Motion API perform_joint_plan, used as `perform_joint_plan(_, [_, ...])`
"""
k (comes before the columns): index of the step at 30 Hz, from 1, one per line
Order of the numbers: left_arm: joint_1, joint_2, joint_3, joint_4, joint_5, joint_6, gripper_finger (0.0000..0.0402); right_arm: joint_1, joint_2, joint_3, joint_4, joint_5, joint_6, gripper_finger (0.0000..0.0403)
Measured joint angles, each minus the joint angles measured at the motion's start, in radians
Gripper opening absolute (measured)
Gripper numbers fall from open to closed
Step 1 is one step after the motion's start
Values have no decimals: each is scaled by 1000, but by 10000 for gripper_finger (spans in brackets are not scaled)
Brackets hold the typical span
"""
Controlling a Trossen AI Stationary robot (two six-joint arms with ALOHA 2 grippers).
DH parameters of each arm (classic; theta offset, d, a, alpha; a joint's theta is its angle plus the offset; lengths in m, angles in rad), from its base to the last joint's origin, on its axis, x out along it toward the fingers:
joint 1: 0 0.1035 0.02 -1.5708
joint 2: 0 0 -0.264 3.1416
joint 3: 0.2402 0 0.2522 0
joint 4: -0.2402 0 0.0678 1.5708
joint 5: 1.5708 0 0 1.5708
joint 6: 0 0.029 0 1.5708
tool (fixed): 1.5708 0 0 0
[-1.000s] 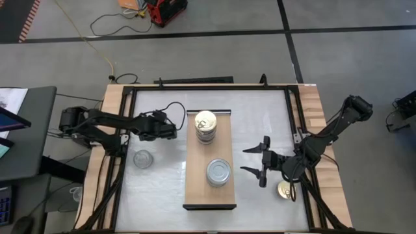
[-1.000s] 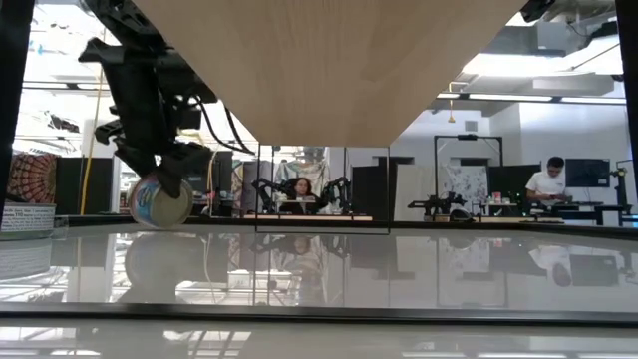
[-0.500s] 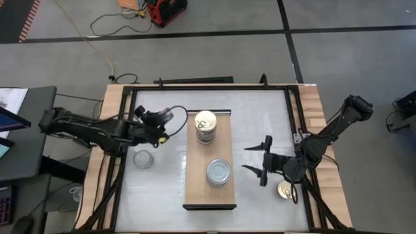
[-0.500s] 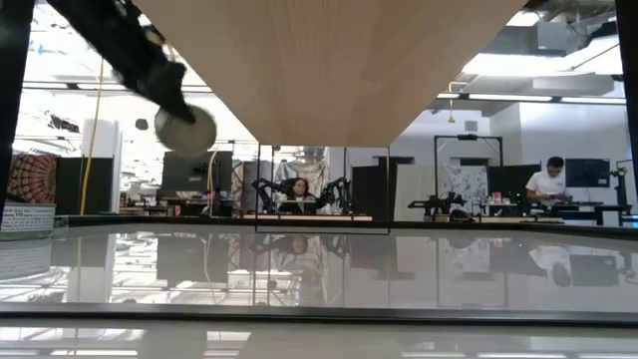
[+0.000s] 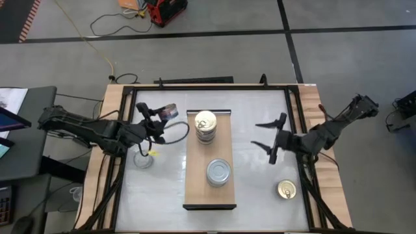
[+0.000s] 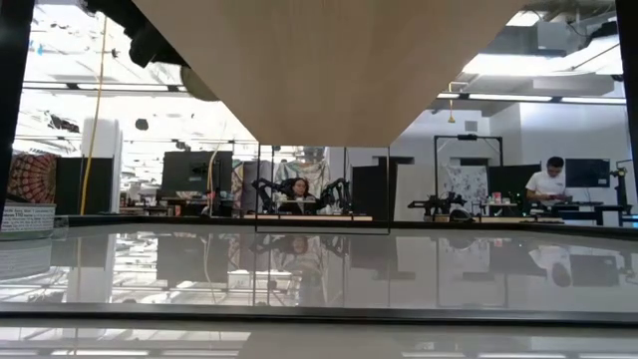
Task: Stack canned seafood by type on shelf
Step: Stack the blue tuna can on top of the stacked blue tuna cans on the shelf
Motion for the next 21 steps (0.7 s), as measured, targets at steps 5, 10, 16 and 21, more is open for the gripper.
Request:
perform_joint_plan(5, [-60,27,0,172,-47,299,194,-50,-29,0,-4,0,4,315])
perform_joint_plan(10, [-146,33,0,331,-97,582,199,-100,-28,0,-3,0,31,315])
perform_joint_plan(16, [-248,32,0,455,-66,860,203,-180,-27,0,13,-1,43,315])
perform_joint_plan(21, [-282,33,0,560,-44,1076,198,-245,-24,0,16,-26,25,315])
